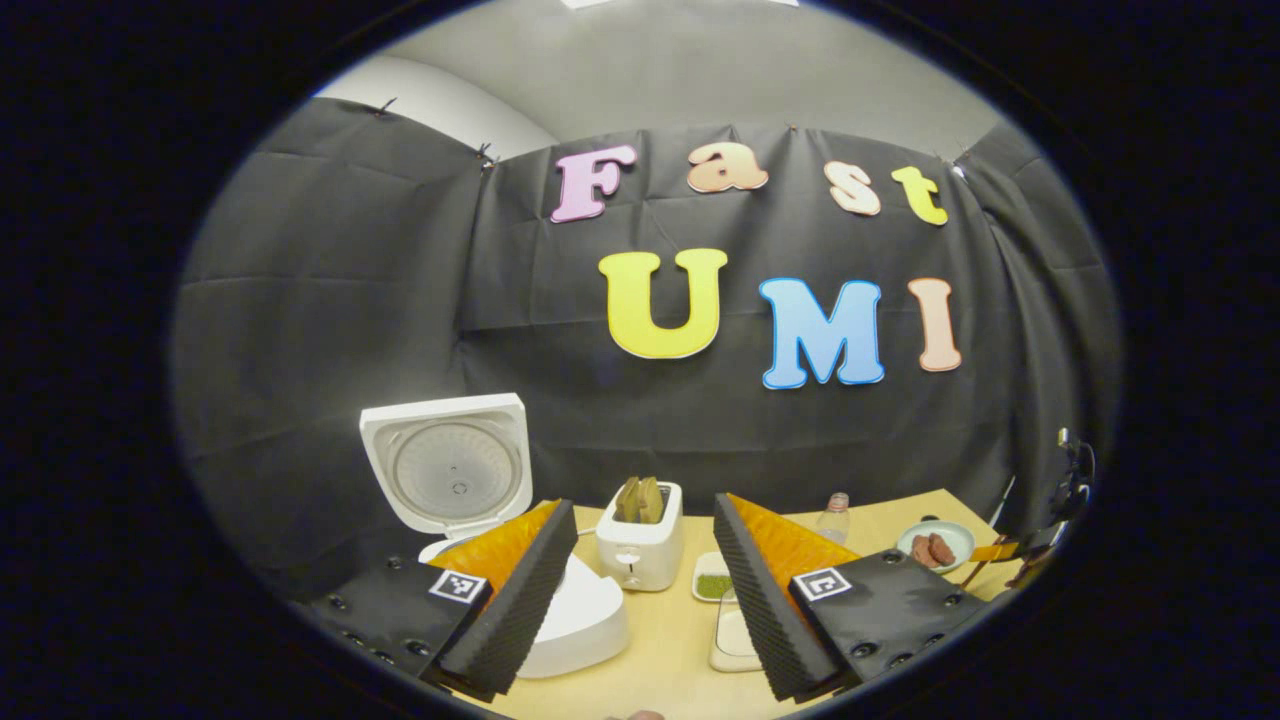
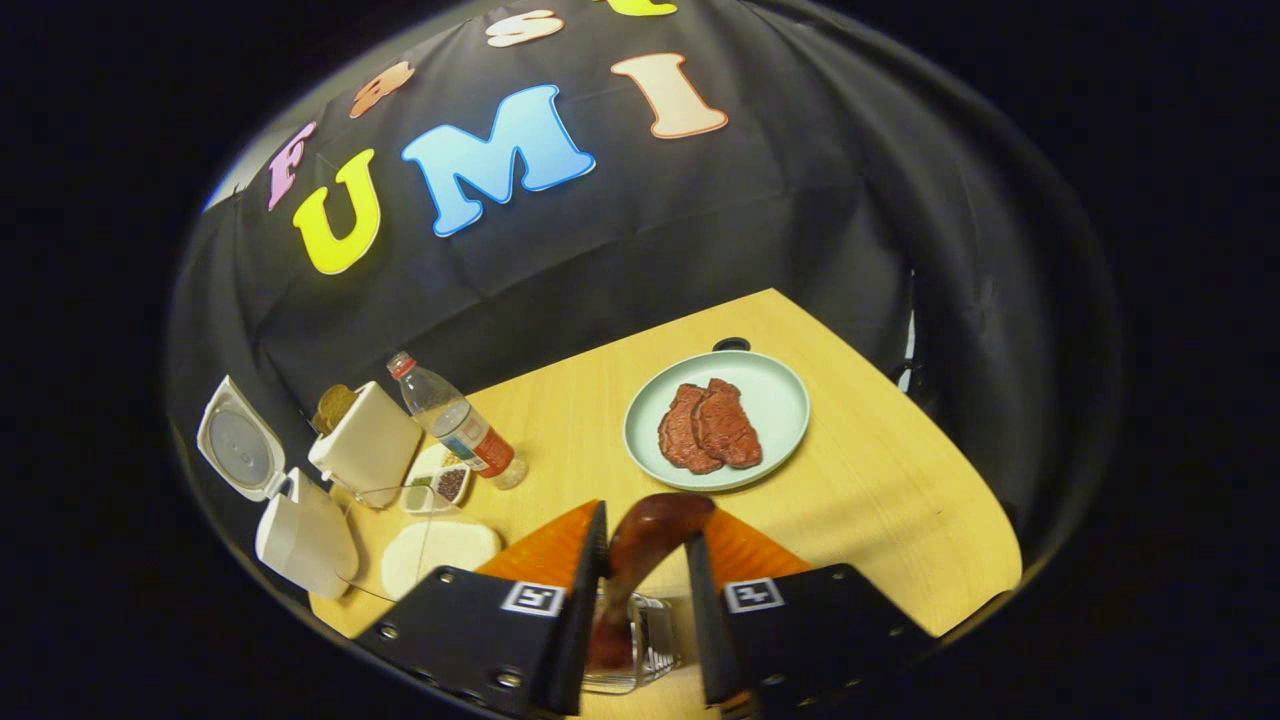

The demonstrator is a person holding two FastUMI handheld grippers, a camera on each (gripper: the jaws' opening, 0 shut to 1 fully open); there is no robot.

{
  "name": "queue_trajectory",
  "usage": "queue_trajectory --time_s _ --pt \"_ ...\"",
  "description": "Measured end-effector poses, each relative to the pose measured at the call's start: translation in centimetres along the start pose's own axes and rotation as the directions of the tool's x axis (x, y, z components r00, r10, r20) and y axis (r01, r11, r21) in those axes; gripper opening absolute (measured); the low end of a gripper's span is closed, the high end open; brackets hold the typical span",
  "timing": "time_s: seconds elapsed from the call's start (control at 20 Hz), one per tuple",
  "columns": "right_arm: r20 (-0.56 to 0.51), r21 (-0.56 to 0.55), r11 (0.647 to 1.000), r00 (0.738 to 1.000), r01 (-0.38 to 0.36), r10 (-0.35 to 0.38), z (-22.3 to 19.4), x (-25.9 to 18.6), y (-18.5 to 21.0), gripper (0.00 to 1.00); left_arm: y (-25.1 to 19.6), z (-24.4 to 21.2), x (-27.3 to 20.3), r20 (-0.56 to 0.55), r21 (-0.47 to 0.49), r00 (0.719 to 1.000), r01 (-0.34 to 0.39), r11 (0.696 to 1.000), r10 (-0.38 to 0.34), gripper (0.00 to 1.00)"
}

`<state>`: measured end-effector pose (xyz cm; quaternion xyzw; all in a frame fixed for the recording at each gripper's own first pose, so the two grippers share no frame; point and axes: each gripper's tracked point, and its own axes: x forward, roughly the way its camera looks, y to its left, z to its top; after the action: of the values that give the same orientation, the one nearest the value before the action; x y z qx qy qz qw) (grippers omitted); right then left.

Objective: Close the left gripper, press the button to open the rice cooker; take a wooden spoon from the chopstick holder with the right hand, scoop a spoonful of rice and pour it into the rice cooker, then put the wooden spoon back into the chopstick holder.

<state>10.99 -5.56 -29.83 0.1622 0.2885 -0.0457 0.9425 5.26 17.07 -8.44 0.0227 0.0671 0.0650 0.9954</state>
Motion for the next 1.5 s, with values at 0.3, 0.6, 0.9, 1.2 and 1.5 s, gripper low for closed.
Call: queue_trajectory --time_s 0.3,0.6,0.9,1.2,1.5 --pt "0.01 0.003 0.997 0.997 -0.08 0.08 0.1 -1.6 3.0 0.06 0.6 -0.2 0.4 0.002 -0.026 1.0 0.009 1.0 -0.009 0.96" --pt "0.172 -0.054 0.992 0.978 -0.113 0.121 6.7 -7.0 7.8 0.06 1.6 0.1 0.3 0.039 -0.024 0.998 0.047 0.999 -0.046 0.96" --pt "0.231 -0.128 0.967 0.941 -0.221 0.246 9.2 -8.1 16.7 0.06 3.8 -1.4 0.3 0.027 -0.064 0.997 0.076 0.995 -0.075 0.96" --pt "0.159 -0.219 0.947 0.949 -0.233 0.271 4.8 -4.0 23.9 0.06 6.9 -2.6 0.0 0.02 -0.018 0.998 0.065 0.998 -0.064 0.96" --pt "0.083 -0.377 0.913 0.976 -0.157 0.202 -0.8 1.6 26.0 0.06 9.4 -4.5 -0.8 -0.016 -0.02 0.998 0.068 0.997 -0.069 0.96"
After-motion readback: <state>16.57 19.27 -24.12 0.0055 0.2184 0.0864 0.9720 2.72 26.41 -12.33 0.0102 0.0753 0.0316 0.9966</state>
